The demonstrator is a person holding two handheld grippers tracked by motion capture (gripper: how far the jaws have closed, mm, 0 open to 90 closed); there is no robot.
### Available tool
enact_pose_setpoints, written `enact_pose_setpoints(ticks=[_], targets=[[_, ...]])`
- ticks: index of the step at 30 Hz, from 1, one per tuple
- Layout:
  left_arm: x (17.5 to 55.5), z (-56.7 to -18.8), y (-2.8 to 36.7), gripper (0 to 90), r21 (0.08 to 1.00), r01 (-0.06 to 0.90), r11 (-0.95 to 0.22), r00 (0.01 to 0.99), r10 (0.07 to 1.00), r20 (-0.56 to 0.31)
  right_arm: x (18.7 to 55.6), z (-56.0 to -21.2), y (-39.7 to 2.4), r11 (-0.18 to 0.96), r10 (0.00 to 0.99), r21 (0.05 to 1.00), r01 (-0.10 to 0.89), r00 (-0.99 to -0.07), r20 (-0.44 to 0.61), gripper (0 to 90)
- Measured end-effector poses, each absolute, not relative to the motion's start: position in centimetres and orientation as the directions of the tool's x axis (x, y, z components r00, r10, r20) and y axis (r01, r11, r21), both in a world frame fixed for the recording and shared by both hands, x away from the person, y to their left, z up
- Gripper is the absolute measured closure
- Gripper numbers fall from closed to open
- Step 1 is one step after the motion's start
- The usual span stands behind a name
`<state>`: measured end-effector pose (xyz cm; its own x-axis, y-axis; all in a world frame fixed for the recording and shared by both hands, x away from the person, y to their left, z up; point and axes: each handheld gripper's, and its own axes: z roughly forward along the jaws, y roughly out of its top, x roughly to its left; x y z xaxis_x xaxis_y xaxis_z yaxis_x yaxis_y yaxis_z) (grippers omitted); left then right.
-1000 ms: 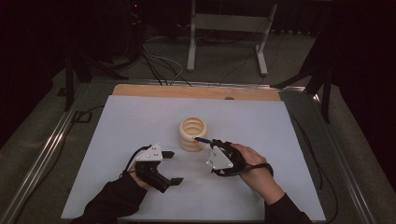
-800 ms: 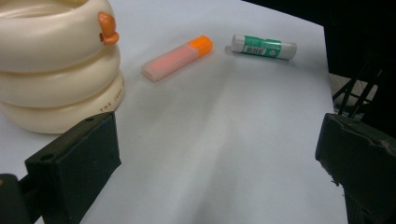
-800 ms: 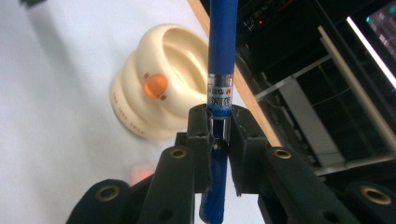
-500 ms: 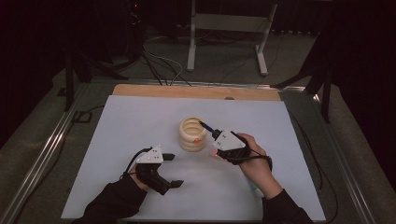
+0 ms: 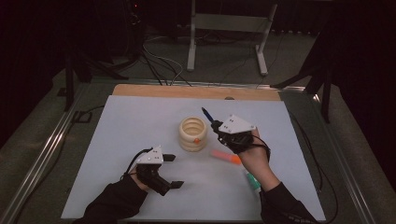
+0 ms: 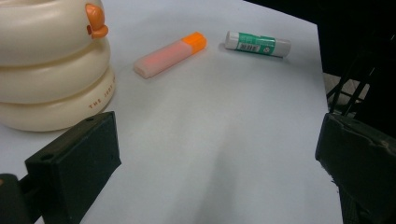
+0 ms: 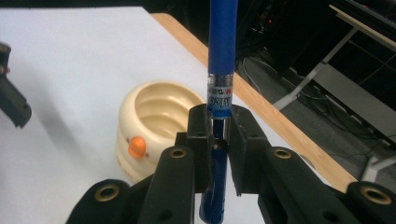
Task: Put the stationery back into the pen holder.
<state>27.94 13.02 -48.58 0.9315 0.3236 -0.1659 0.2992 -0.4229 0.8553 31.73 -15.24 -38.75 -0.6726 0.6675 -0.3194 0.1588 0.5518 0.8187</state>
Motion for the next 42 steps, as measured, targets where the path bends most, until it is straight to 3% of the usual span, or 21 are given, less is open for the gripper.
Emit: enact_pose_setpoints(ticks=[10, 42], targets=[[27.9, -48.6, 13.2, 0.3, 0.858, 0.298, -0.419, 0.931, 0.325, -0.164, 33.3, -37.8, -15.0, 0.445, 0.706, 0.873, 0.199, -0.677, -0.206, 79.5], [27.9, -48.7, 13.4, 0.3, 0.862, 0.298, -0.410, 0.933, 0.316, -0.172, 36.8, -39.0, -10.0, 0.297, 0.759, 0.911, 0.287, -0.649, -0.043, 79.4]])
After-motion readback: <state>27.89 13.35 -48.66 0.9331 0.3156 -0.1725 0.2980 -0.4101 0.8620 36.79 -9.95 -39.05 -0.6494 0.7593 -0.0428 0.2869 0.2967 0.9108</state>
